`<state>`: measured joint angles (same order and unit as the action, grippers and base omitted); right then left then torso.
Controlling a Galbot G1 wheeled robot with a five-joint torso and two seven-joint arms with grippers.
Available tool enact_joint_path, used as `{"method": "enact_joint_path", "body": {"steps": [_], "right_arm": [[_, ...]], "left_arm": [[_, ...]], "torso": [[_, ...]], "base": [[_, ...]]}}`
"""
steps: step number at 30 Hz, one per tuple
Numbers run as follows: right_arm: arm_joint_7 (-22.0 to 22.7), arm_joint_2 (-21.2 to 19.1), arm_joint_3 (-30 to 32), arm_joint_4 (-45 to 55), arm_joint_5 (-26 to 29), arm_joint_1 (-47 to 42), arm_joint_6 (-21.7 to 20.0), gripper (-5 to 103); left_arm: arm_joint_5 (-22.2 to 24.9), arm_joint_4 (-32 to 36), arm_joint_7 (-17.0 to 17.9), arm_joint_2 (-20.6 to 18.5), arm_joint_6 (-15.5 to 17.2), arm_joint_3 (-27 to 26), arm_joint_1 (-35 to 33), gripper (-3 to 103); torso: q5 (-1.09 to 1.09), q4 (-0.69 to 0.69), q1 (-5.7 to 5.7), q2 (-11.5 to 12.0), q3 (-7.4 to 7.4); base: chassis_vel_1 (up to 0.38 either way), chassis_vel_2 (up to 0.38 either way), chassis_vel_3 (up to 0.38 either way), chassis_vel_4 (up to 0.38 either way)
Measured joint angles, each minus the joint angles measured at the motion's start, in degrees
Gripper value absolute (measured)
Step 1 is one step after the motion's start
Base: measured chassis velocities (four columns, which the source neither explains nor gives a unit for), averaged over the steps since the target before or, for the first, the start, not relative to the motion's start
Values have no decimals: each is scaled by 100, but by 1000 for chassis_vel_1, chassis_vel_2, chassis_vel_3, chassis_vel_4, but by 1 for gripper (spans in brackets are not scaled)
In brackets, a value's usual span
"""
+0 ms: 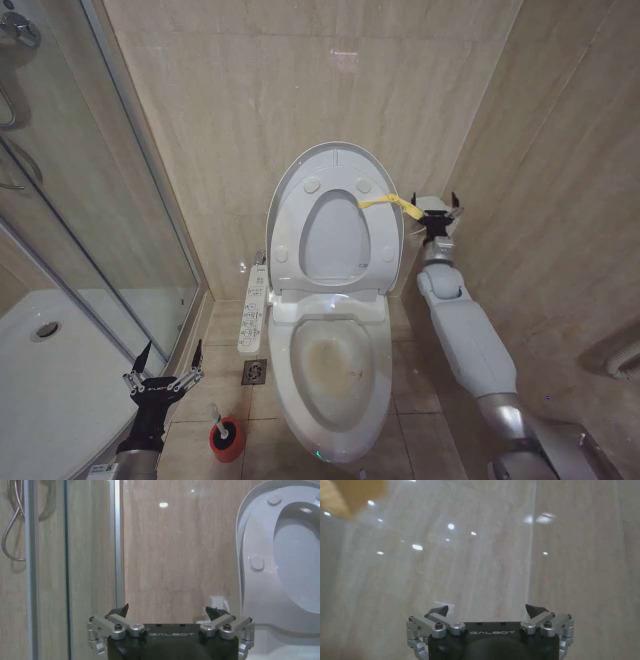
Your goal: Open the toilet lid, clean the toilet bowl with a toilet brush, close the toilet lid, and flush.
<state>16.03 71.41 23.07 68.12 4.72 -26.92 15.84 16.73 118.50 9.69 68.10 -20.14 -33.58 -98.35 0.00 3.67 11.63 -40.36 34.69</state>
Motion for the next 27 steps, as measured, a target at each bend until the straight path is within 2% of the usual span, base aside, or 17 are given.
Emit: {"method": "enact_joint_path", "body": {"steps": [8, 15, 22, 27], "right_arm": [[112, -133, -477, 261, 30, -10, -140, 100], [302, -271, -784, 771, 399, -325, -386, 100], [368, -532, -863, 1422, 664, -754, -506, 100], [412, -769, -761, 2075, 821, -1391, -587, 100]], "left_arm": [[0, 0, 0, 0, 0, 0, 0, 100], [0, 0, 0, 0, 0, 0, 0, 100], [0, 0, 0, 0, 0, 0, 0, 100], [0, 0, 0, 0, 0, 0, 0, 100]], "torso": [[0, 1, -1, -1, 0], [0, 3, -1, -1, -1], [0, 0, -1, -1, -1], [0, 0, -1, -1, -1]], "base": [[0, 0, 0, 0], [0, 0, 0, 0], [0, 0, 0, 0], [0, 0, 0, 0]]}}
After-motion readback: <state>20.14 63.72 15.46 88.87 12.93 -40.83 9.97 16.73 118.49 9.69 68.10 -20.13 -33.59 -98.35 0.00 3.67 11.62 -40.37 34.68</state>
